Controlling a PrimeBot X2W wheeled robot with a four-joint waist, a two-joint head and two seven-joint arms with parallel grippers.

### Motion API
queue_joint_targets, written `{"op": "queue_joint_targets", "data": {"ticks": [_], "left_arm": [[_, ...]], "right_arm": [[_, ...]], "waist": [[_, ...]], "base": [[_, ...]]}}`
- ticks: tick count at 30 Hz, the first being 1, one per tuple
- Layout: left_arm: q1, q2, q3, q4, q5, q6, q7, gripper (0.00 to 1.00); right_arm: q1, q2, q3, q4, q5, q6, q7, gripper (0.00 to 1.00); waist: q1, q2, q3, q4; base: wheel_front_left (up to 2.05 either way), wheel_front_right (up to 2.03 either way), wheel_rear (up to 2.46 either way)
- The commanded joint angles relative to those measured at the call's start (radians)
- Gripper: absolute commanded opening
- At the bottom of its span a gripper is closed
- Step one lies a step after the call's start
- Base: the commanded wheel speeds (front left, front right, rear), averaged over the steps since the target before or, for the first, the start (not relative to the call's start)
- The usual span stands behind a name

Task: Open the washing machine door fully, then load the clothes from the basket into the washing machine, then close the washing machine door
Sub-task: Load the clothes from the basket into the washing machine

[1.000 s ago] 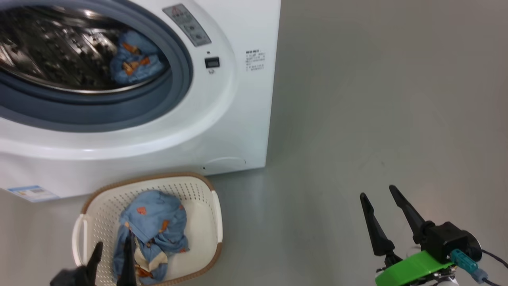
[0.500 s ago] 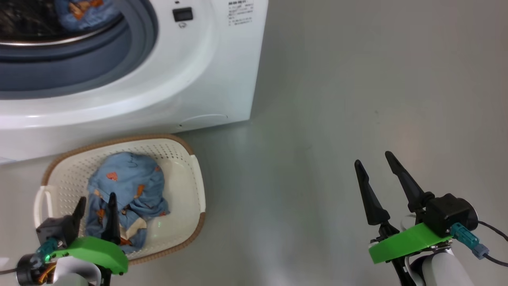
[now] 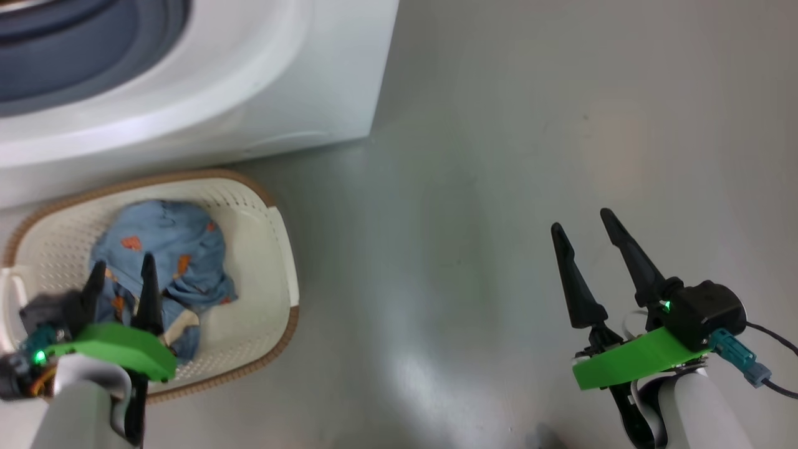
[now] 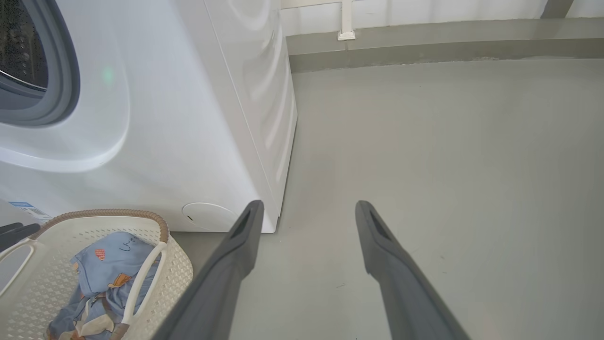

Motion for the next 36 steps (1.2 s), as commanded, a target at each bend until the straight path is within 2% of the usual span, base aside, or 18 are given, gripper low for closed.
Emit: {"op": "queue_joint_targets", "data": {"ticks": [1, 10, 14, 29, 36], "left_arm": [[-0.021, 0.044, 0.013, -0.002, -0.008, -0.003, -0.006, 1.00], [-0.154, 0.092, -0.022, 0.180, 0.002, -0.002, -0.002, 1.00], [-0.225, 0.118, -0.061, 0.244, -0.045, -0.002, 0.034, 1.00], [-0.385, 0.205, -0.174, 0.320, -0.144, -0.003, 0.124, 1.00], [-0.449, 0.240, -0.218, 0.349, -0.206, -0.003, 0.216, 1.00]], "right_arm": [[-0.005, 0.003, 0.026, -0.028, 0.009, 0.002, -0.007, 1.00], [-0.040, 0.004, 0.037, -0.044, 0.034, 0.002, -0.007, 1.00], [-0.056, 0.004, 0.039, -0.054, 0.043, 0.002, -0.007, 1.00], [-0.084, 0.004, 0.049, -0.074, 0.068, 0.002, -0.007, 1.00], [-0.099, 0.004, 0.062, -0.081, 0.080, 0.002, -0.007, 1.00]], "waist": [[0.0000, -0.0001, 0.052, -0.013], [0.0000, -0.0001, 0.158, -0.032], [0.0000, -0.0001, 0.211, -0.045], [0.0000, -0.0001, 0.347, -0.070], [0.0000, -0.0001, 0.401, -0.086]], "base": [[0.00, 0.00, 0.00], [0.00, 0.00, 0.00], [0.00, 0.00, 0.00], [0.00, 0.00, 0.00], [0.00, 0.00, 0.00]]}}
